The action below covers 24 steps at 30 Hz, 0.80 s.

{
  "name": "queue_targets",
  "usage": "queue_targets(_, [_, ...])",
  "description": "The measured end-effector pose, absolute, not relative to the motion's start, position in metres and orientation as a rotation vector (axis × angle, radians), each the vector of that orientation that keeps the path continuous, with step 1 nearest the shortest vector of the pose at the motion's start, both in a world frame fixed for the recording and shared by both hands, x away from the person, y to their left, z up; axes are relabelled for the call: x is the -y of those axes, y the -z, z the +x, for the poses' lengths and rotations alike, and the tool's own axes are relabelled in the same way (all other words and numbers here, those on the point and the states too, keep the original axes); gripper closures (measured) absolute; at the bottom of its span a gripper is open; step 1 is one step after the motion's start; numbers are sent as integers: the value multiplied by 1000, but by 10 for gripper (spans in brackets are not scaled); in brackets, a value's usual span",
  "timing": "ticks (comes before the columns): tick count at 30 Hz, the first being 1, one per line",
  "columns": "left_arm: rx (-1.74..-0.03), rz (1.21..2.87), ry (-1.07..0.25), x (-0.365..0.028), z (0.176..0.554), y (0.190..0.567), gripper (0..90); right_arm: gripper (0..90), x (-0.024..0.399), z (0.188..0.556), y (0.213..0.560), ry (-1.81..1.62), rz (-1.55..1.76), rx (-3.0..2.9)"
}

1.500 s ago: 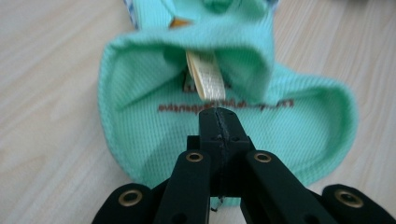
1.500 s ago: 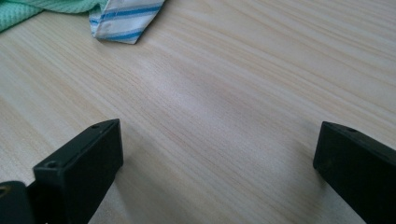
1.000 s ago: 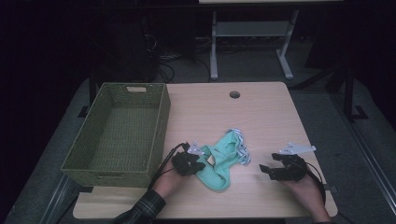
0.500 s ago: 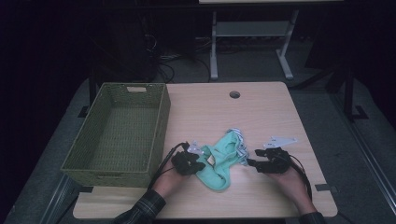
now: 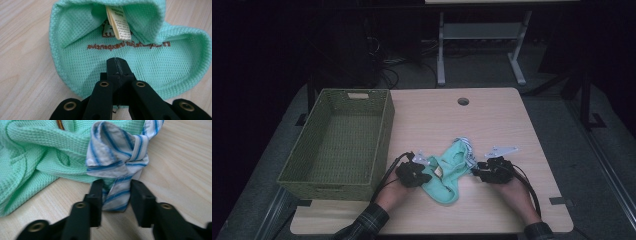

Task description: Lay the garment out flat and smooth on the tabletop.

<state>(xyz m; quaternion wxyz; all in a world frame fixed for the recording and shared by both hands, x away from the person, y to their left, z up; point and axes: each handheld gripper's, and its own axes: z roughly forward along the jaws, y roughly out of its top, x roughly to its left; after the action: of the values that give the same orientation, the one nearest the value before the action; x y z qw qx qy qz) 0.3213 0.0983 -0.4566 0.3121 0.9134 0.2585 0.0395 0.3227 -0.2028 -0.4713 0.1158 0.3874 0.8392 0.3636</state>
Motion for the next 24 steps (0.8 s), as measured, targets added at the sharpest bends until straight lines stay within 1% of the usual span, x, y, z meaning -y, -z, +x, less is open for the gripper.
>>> queue_targets(1, [-683,2410,-104,-98,321,457,897,667,203,323,471,-1065,1135,-2458])
queue_targets(2, [-683,2410,-105,-98,321,457,897,753,203,323,471,-1065,1128,-2458])
queue_targets(3, [-682,2411,-105,-98,321,457,897,753,203,323,471,-1065,1128,-2458])
queue_targets(4, [-682,2411,-104,-98,321,457,897,840,204,324,471,-1064,1131,-2459])
queue_targets(5, [-681,2410,-102,-98,322,457,897,858,205,324,471,-1067,1138,-2459])
queue_targets(15, [-691,2407,-98,-98,322,457,897,874,212,326,461,-1080,1131,-2439])
queue_targets(24, [-692,2405,-88,-99,323,457,897,876,229,344,451,-1084,1153,-2386])
